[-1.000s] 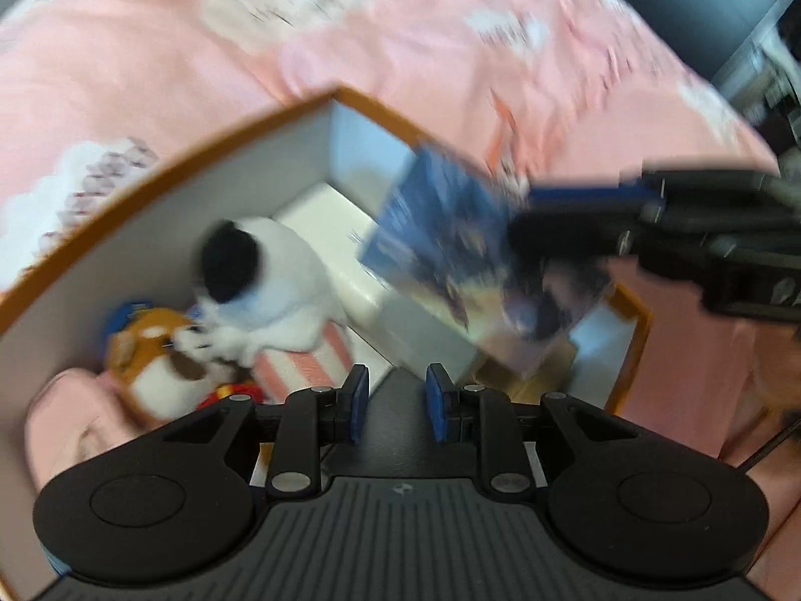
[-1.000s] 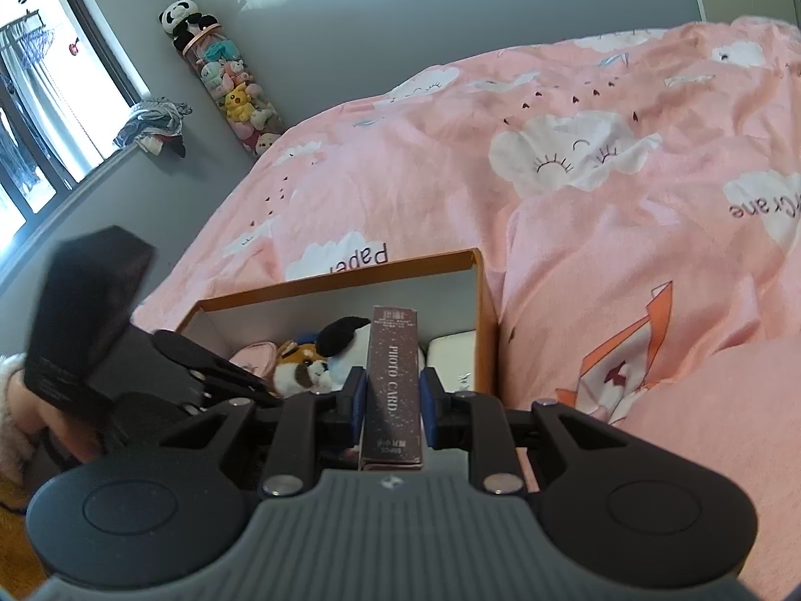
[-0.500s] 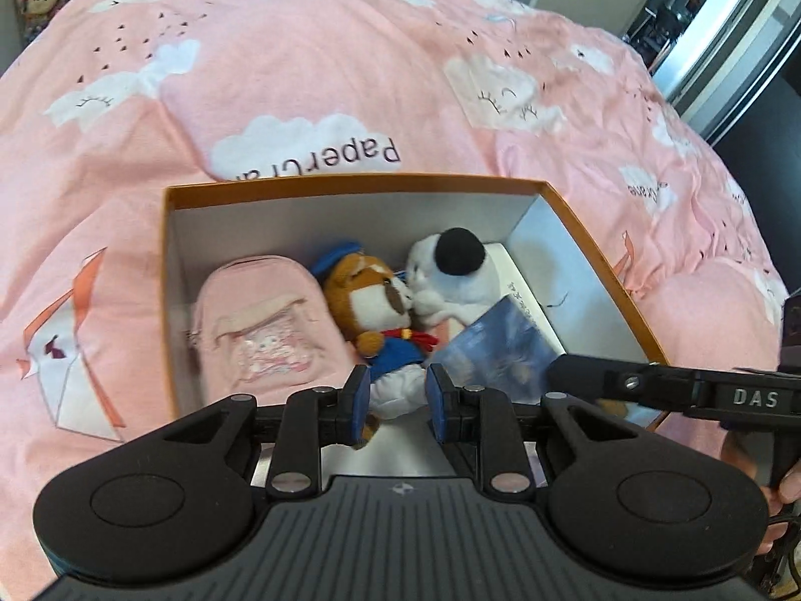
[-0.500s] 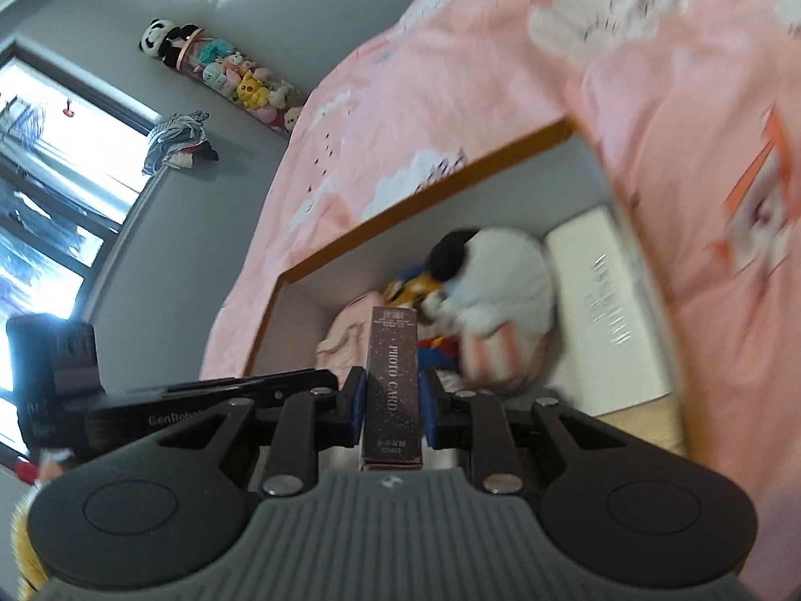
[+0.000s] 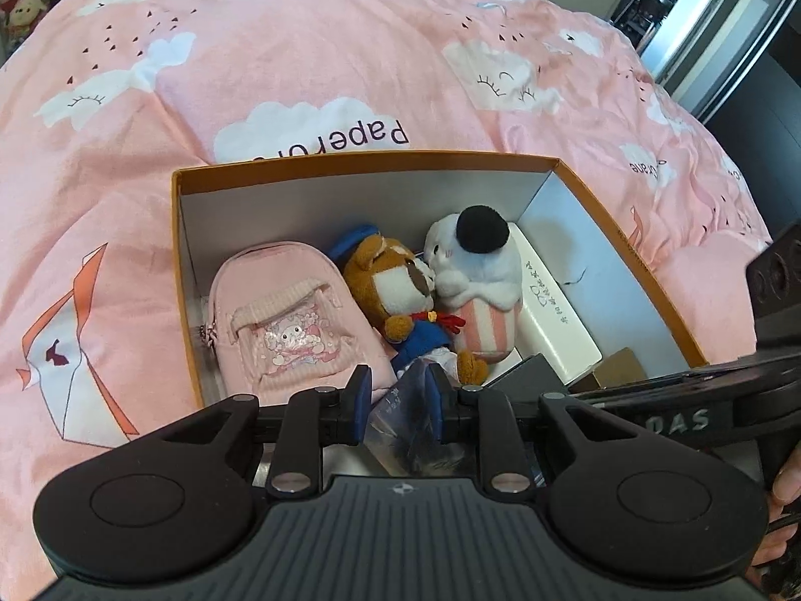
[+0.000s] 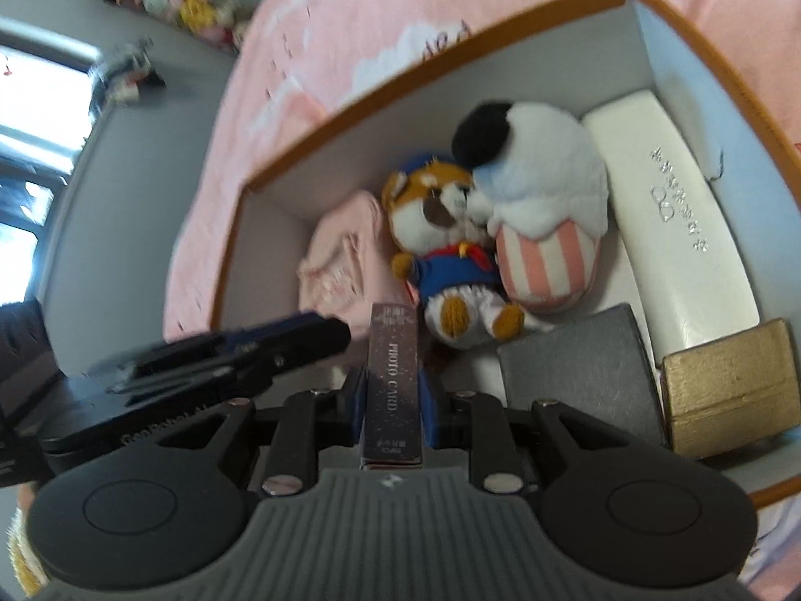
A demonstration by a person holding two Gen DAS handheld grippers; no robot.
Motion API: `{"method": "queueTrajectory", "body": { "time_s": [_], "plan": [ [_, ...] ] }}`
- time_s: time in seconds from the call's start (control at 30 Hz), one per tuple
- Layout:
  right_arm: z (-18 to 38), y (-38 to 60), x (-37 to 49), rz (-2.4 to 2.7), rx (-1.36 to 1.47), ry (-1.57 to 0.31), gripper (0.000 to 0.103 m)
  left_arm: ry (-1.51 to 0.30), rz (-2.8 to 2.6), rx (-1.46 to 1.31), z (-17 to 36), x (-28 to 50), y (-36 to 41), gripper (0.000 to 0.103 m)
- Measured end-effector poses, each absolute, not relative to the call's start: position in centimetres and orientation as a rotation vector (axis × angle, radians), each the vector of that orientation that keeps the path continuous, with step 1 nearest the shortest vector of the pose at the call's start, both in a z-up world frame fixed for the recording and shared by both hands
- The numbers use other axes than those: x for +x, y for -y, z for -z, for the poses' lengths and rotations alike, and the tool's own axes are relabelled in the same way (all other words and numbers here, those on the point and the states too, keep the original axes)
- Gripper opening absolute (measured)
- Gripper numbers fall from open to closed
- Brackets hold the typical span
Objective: Organize objects
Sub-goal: 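Lower the black case into the box with the left gripper while the right lowers the photo card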
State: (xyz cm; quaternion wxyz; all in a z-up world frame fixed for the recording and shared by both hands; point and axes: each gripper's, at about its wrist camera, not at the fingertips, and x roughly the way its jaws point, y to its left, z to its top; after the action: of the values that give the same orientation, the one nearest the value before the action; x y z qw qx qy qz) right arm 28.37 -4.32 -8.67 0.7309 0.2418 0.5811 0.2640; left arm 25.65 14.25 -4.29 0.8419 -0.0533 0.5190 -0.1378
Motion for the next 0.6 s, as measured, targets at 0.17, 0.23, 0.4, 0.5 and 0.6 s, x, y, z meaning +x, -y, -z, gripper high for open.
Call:
{"method": "queueTrajectory", "body": {
  "time_s": [0.17,0.23,0.4,0.5,0.6],
  "plan": [
    [9.7,2.5,28.9,-0.592,0.368,-1.406,0.025,-1.092,0.294,-0.097,4.4,25.7,-14.3,0.026],
    [9.6,2.1,29.0,-0.596,0.297,-1.408,0.027,-1.088,0.29,-0.091,4.4,25.6,-14.2,0.026],
    [8.6,2.0,29.2,-0.633,0.158,-1.377,0.031,-1.084,0.291,-0.067,4.4,25.4,-14.0,0.026],
    [7.7,2.6,29.7,-0.668,0.168,-1.336,0.031,-1.079,0.283,-0.056,4.5,25.4,-13.8,0.026],
    [7.1,2.0,30.8,-0.701,0.177,-1.285,0.031,-1.073,0.271,-0.051,4.5,25.6,-13.9,0.026]
  ]
}}
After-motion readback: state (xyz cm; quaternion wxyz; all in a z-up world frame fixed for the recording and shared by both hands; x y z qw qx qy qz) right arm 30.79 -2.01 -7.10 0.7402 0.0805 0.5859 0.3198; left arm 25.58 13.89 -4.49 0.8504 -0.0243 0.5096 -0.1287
